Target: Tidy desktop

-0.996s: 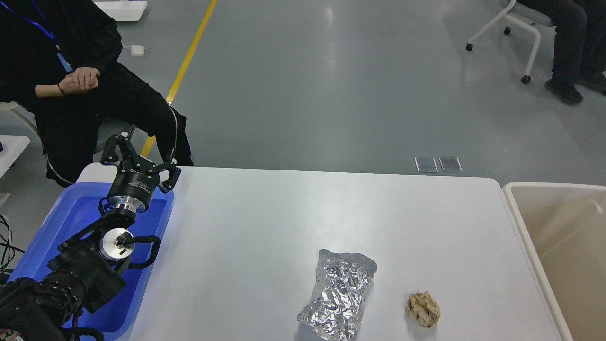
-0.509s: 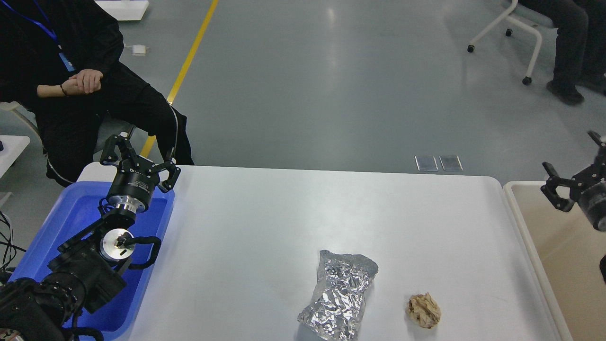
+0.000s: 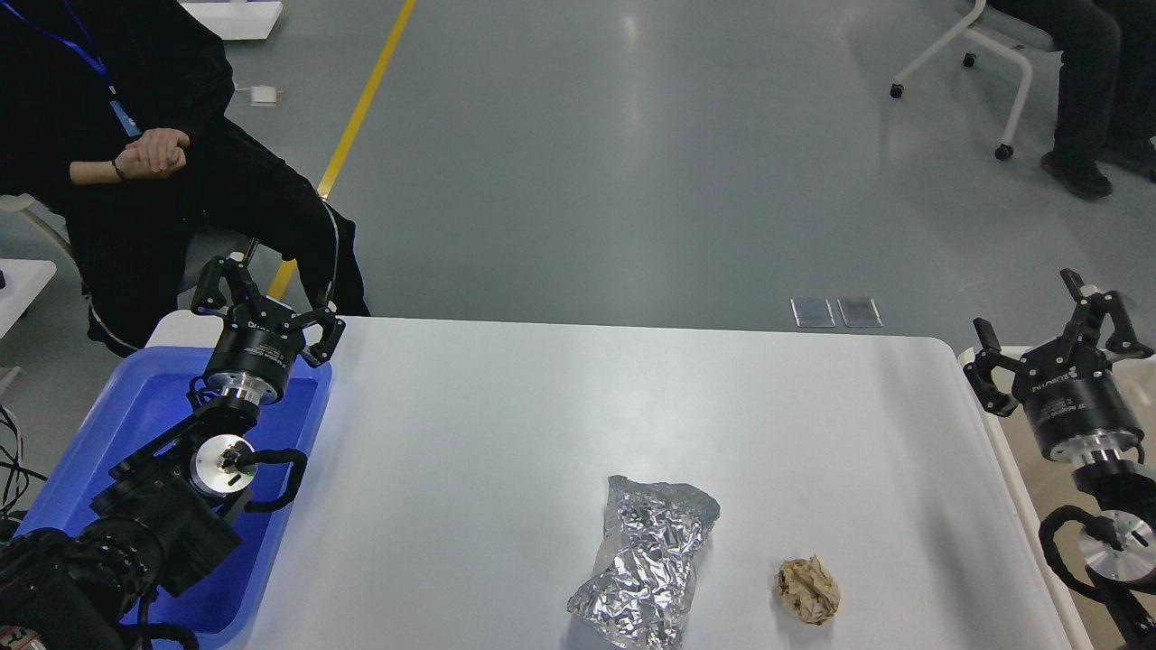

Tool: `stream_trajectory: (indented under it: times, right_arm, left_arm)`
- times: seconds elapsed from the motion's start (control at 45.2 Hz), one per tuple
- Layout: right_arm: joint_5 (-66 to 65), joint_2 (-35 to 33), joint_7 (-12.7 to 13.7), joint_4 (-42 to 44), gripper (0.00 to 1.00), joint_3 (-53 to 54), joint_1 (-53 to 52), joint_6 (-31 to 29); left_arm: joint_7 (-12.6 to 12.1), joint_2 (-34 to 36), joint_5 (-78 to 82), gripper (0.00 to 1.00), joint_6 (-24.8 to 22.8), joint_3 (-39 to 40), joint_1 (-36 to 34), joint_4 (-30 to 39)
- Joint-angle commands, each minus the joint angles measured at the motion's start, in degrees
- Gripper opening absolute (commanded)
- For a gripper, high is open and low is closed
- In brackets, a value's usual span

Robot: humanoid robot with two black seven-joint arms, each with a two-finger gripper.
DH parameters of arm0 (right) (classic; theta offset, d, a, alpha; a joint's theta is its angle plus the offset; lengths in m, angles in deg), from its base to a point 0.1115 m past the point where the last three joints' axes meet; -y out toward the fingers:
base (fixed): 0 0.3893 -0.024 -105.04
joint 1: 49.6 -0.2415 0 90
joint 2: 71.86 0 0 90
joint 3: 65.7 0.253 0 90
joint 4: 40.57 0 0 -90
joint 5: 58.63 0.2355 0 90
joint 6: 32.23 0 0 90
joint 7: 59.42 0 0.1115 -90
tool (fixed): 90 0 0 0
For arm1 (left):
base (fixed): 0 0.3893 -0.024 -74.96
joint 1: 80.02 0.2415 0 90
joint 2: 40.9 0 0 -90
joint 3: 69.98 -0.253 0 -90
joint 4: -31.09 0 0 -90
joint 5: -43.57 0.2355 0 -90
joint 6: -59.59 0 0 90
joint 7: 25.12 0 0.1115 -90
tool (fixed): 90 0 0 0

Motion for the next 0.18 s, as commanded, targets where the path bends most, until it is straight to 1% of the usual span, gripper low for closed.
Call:
stream_trajectory:
  times: [0.0,0.155]
  right_arm:
    - [-1.96,1.61,-0.3,3.02,1.0,0.4,-0.36,0.34]
    - [-1.96,1.44,-0.3,2.94,1.0,0.14,-0.45,0.34]
  left_arm:
    - [0.0,0.0,0.04,1.0,0.0,0.01,0.04,0.0]
    - [0.0,0.0,0.04,1.0,0.0,0.01,-0.05,0.0]
